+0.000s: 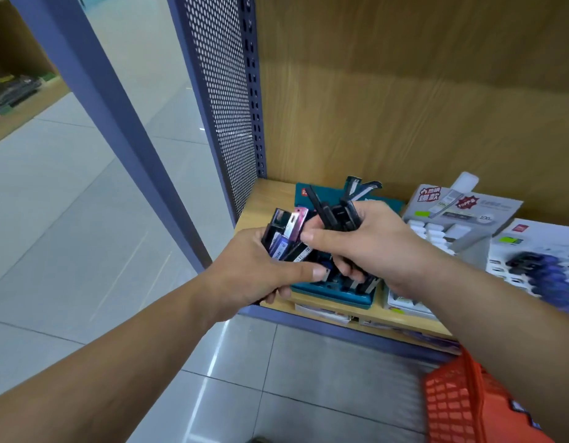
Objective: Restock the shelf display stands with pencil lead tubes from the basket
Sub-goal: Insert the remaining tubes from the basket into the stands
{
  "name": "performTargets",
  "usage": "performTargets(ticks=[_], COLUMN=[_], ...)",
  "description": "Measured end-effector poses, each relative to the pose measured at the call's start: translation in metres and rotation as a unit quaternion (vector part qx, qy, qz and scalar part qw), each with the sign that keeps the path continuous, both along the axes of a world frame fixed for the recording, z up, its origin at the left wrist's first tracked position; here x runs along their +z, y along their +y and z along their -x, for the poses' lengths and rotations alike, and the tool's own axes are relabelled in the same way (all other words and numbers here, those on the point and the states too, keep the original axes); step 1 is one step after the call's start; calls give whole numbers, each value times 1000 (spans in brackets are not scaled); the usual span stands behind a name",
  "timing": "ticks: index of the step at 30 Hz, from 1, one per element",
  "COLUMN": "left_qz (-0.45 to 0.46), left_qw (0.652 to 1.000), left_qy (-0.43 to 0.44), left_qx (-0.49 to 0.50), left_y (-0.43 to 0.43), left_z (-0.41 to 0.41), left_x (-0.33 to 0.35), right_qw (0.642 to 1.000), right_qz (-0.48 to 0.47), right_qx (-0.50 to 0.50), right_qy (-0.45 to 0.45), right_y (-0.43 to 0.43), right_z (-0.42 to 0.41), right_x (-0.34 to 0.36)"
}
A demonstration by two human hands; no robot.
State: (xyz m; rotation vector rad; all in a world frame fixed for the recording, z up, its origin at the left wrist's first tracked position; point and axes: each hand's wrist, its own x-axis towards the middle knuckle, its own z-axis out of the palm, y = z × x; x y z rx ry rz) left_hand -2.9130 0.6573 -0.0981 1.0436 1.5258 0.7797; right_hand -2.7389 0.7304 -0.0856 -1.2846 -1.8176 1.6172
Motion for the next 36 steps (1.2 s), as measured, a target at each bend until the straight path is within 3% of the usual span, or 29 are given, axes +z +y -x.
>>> performTargets(ticks=[7,16,21,24,30,36], left_qz=[-51,-52,-95,-92,-97,-135], left_qw=[996,993,985,989,988,987], left_qy=[-28,-56,-55,-5,-31,6], left_qx=[73,95,131,113,112,90], left_y=[3,7,9,5,-2,-1], left_z=[-4,-4,7,12,13,3], left_x=[11,9,18,20,25,36], right_qw=[988,970,987,993,992,979], right_qz=[7,49,53,43,46,137], right_qx=[-146,-227,-152,-102,-120,-130], right_qy=[50,66,-3,-33,3,80], right_y=[-1,5,4,-2,-16,-19], right_z=[-28,-40,-41,-40,-39,-57], right_x=[-4,2,1,-3,-9,-3])
